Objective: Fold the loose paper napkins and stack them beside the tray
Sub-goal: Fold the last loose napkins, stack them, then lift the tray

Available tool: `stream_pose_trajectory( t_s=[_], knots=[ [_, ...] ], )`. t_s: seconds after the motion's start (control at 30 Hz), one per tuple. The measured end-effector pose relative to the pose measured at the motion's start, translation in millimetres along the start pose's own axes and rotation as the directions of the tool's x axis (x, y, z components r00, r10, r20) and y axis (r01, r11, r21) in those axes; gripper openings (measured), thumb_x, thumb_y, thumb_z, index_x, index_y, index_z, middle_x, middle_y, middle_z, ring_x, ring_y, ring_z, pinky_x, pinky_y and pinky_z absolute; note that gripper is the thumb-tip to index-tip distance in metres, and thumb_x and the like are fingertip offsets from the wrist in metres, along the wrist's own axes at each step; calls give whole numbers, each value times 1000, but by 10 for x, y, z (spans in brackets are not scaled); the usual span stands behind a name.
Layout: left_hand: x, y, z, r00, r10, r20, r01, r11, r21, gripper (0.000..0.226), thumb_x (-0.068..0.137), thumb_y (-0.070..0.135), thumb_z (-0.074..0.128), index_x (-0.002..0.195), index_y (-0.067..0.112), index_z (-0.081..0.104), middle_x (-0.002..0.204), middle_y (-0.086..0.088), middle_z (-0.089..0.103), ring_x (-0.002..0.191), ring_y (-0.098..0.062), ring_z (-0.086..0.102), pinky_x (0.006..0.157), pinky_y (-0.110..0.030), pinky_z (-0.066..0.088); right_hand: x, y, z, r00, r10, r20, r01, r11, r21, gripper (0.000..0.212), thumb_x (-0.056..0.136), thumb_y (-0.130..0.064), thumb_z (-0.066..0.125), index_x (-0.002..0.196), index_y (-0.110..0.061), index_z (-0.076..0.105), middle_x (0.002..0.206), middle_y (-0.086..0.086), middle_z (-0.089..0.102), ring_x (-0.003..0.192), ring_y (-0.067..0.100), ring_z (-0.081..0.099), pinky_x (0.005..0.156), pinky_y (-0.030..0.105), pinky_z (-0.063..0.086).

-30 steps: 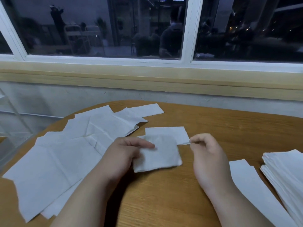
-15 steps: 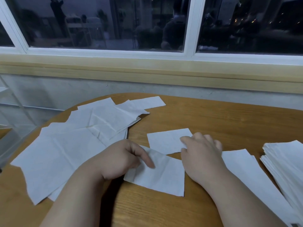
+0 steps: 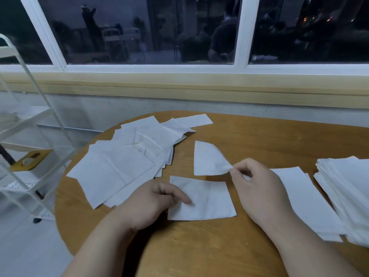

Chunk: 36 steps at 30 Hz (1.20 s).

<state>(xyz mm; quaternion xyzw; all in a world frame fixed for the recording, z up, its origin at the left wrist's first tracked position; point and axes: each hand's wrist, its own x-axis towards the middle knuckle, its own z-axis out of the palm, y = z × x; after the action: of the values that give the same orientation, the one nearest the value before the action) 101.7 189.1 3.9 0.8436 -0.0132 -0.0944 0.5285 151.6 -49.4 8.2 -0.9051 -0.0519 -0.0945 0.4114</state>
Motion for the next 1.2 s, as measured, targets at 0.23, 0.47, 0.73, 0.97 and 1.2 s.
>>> stream_pose_trajectory(
  t_s=[0.23,0.47,0.73,0.97,1.2],
  knots=[
    [-182,-14,24,995,103,-21,-104,988,-115,16,59,12,46,60,11,62,69,-12,47,68,-19,41,64,-31,31,-481,43,76,981,-140,133,150,986,-70,12,98,-33,55,89,-34,63,95,-22,63,90,-3,57,72,23,49],
    [-227,-26,-31,980,188,57,-178,973,-149,38,60,29,54,86,15,78,112,-30,60,108,-48,50,98,-59,37,-480,44,190,951,-245,190,278,945,-171,14,99,-30,53,85,-29,58,91,-15,58,87,4,55,74,27,48],
    [-151,-80,45,989,142,-30,-141,990,20,32,82,39,64,110,51,72,68,9,48,66,-3,47,67,-17,36,-480,62,222,909,-342,240,388,902,-186,11,97,-31,58,86,-31,57,98,-23,55,103,2,49,82,21,45],
    [-135,-73,90,987,112,-113,-104,992,69,32,94,16,66,105,45,75,81,30,67,74,12,57,69,-8,37,-486,55,249,872,-374,316,446,873,-199,6,96,-34,61,92,-30,63,108,-27,49,115,-4,41,88,9,38],
    [-176,-140,-27,972,20,-233,-40,996,-80,46,91,3,56,91,44,78,66,2,58,57,-11,43,56,-20,36,-423,-26,226,949,-231,214,239,971,-15,4,90,-37,64,87,-36,64,112,-35,52,115,-13,44,84,2,32]
  ],
)
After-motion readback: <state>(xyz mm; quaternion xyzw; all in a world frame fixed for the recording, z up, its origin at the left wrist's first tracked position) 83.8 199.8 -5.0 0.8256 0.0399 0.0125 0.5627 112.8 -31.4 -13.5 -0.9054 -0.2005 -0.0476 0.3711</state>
